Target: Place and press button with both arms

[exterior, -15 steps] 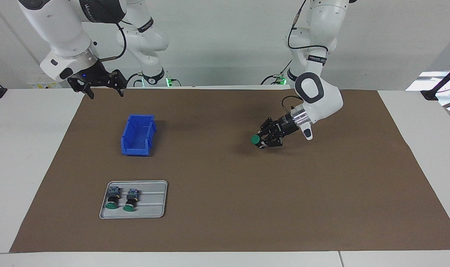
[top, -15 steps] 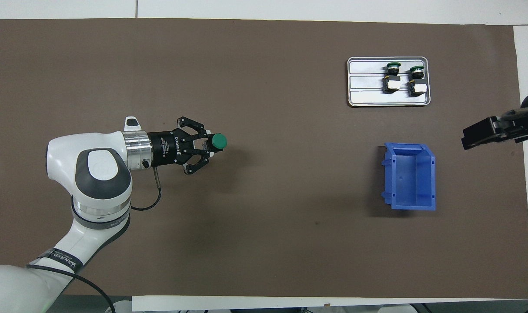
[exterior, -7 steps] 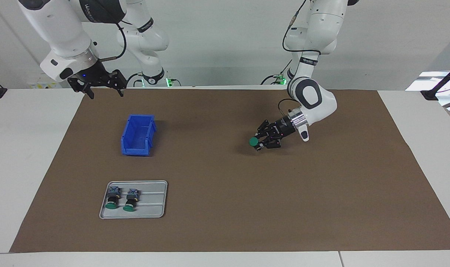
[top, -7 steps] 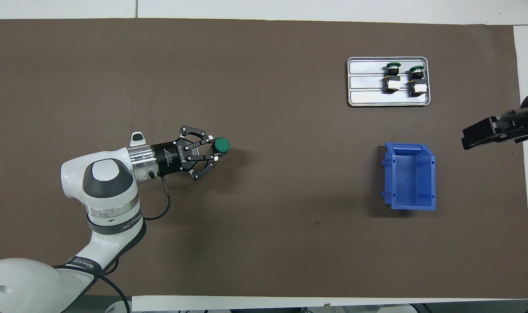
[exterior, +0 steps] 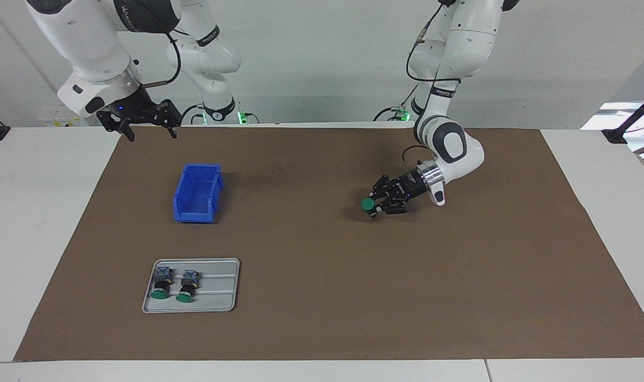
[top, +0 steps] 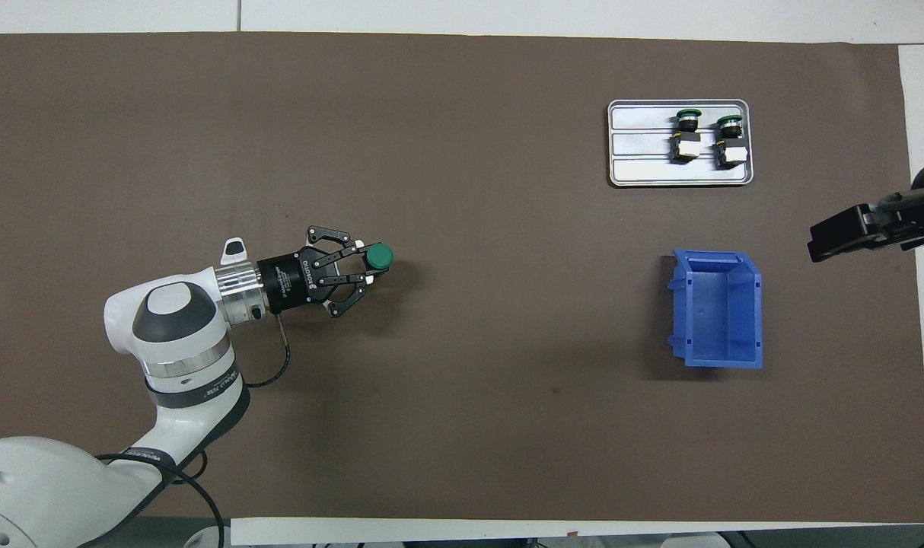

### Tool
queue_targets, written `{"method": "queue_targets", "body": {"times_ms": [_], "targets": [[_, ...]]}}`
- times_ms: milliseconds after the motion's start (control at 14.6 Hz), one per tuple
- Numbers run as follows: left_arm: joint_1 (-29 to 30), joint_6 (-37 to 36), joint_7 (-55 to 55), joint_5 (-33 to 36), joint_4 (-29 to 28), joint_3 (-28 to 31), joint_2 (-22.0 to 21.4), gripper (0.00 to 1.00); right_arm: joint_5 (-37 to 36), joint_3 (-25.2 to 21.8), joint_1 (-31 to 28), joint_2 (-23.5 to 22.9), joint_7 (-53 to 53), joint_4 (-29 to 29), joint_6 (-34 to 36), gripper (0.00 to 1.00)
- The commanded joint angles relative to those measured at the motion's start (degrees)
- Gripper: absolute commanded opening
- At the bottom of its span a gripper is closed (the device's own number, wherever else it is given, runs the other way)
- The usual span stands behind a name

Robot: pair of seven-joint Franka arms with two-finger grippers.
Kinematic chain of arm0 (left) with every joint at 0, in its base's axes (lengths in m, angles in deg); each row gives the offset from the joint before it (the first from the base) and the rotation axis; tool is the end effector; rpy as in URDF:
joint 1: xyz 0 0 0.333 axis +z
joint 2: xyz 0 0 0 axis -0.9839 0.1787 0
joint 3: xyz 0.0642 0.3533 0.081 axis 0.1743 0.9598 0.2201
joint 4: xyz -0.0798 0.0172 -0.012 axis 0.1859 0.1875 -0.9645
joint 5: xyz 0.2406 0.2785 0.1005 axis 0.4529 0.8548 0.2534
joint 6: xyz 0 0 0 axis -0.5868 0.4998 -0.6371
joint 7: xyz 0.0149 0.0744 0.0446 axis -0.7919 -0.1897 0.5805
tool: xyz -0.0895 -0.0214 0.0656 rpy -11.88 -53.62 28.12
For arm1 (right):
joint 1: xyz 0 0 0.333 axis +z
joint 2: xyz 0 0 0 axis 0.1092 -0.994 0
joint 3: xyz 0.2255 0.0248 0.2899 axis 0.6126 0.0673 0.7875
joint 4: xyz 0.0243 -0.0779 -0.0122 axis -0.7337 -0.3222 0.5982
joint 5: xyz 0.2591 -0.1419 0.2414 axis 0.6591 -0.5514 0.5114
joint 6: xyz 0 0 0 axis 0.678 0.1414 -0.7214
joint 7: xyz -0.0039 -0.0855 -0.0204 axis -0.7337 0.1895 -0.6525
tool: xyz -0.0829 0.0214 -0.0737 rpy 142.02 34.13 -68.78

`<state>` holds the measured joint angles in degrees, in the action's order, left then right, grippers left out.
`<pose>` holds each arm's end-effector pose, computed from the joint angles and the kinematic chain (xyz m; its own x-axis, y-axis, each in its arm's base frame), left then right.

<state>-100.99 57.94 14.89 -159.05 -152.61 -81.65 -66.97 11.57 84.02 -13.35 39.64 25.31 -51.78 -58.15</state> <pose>0.4620 -0.2233 0.3116 0.0549 0.3764 -0.9248 0.9798 0.1581 0.1225 0.5140 0.0057 0.6612 0.9835 0.0902 -0.1571 0.0938 -0.9955 0.0155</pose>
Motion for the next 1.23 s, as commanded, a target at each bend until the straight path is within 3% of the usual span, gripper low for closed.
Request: {"method": "queue_targets", "body": {"times_ms": [0,410,615,889,1094,1162], "targets": [[0.36,-2.15,2.74,-1.99,-0.67,-0.02,0.67,0.01,0.34,0.17,-0.39,1.39,-1.11,-1.51,-0.16,1.00],[0.98,-3.30,4.06,-2.08,-1.28,0.06,1.29,0.05,0.34,0.26,-0.30,1.39,-1.11,-1.60,-0.07,1.00],[1.24,-3.12,4.15,-2.08,-1.72,0.06,1.20,0.13,0.34,0.26,-0.39,1.39,-1.28,-1.51,-0.16,1.00],[1.77,-3.30,4.15,-2.08,-1.99,0.06,1.02,0.32,0.34,0.44,-0.04,1.39,-1.28,-1.51,-0.16,1.00],[1.77,-3.21,4.15,-2.08,-2.08,0.06,1.02,0.64,0.34,0.44,-0.30,1.39,-1.28,-1.51,-0.16,1.00],[1.85,-3.38,4.15,-1.99,-2.08,0.06,0.93,0.88,0.34,0.44,-0.47,1.39,-1.28,-1.51,-0.16,1.00]]}}
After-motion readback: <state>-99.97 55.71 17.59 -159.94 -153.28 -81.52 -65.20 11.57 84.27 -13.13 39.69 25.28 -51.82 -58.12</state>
